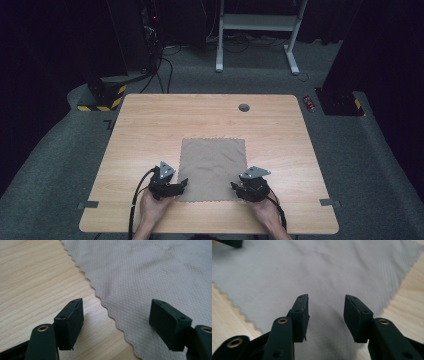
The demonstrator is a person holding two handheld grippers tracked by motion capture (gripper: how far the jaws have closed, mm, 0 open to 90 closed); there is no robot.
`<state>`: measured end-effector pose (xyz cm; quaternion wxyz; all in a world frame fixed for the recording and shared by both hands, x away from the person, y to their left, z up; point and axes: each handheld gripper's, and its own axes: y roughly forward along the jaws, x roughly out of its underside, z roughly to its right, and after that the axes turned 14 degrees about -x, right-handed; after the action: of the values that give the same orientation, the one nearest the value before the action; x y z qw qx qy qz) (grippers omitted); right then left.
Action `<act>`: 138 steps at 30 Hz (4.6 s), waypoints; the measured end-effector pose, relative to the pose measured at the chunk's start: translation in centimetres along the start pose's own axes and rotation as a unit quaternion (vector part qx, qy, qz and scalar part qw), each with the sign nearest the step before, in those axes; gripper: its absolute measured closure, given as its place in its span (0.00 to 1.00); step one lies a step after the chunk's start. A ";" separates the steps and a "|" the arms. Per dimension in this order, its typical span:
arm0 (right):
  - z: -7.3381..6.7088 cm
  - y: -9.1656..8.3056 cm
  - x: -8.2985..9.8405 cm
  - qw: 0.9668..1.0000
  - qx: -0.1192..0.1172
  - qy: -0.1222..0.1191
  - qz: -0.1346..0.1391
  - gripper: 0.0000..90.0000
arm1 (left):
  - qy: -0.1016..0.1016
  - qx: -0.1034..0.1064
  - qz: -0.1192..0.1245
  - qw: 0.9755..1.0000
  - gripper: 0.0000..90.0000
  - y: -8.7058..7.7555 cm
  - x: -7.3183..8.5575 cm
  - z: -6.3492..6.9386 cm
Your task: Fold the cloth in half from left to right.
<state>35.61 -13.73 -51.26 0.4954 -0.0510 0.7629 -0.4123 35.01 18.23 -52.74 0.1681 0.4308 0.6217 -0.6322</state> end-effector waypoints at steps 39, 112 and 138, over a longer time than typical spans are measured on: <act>-6.7 5.6 -4.8 0.991 -0.093 -0.096 -0.019 0.65 | -0.108 0.067 0.032 0.991 0.41 1.7 -5.1 -5.7; -12.9 10.1 -5.5 0.976 -0.124 -0.171 -0.043 0.96 | -0.015 -0.026 -0.052 0.998 0.88 11.0 -10.1 -5.4; -12.4 8.9 -5.3 0.979 -0.129 -0.157 -0.028 1.00 | -0.063 0.019 -0.025 0.997 1.00 9.8 -11.0 -6.8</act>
<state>31.38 1.85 -51.46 0.5861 -0.2001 0.7210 -0.3109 50.87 19.33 -49.78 0.1829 0.3775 0.6081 -0.6740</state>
